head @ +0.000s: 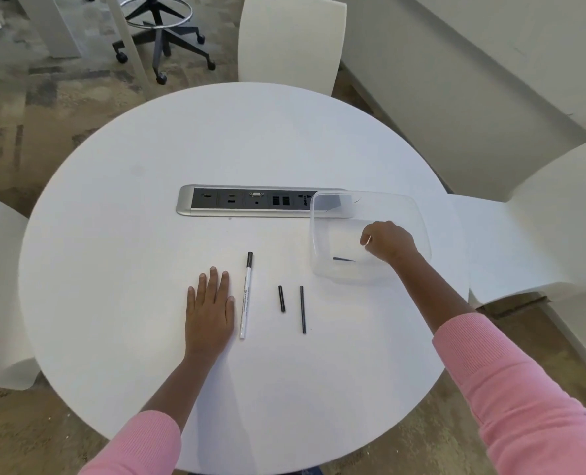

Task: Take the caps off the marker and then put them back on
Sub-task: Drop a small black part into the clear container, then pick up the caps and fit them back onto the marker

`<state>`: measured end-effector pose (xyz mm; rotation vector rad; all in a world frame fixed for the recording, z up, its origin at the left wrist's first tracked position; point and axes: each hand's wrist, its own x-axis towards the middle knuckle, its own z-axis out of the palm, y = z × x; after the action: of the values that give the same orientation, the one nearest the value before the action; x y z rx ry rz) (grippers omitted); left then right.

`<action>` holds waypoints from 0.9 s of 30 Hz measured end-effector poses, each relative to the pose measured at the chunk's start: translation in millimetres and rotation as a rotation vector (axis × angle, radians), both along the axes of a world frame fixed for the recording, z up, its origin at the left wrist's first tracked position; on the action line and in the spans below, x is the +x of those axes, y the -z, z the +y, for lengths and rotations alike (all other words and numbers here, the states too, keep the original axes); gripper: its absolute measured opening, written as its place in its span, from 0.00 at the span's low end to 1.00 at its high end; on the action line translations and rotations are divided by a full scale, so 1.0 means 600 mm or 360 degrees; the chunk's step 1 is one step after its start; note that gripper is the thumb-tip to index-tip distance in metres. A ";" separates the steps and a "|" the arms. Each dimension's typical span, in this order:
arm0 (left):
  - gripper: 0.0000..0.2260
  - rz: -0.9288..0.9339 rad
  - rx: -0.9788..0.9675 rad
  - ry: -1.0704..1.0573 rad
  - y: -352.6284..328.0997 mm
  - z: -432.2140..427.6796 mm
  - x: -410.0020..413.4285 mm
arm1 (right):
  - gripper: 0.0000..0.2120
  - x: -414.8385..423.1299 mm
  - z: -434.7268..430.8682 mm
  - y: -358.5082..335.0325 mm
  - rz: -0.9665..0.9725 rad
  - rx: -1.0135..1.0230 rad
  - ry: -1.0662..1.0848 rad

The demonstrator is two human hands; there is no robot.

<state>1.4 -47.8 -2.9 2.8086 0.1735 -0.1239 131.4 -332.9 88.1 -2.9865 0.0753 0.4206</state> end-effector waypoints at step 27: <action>0.23 0.0119 -0.0058 0.0114 0.014 0.023 0.003 | 0.08 -0.234 0.190 0.103 -0.0392 0.0922 0.0554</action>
<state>3.1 -33.8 -11.4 2.7762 0.0866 -0.2463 -9.1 -218.8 26.2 -2.3650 0.3717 0.0194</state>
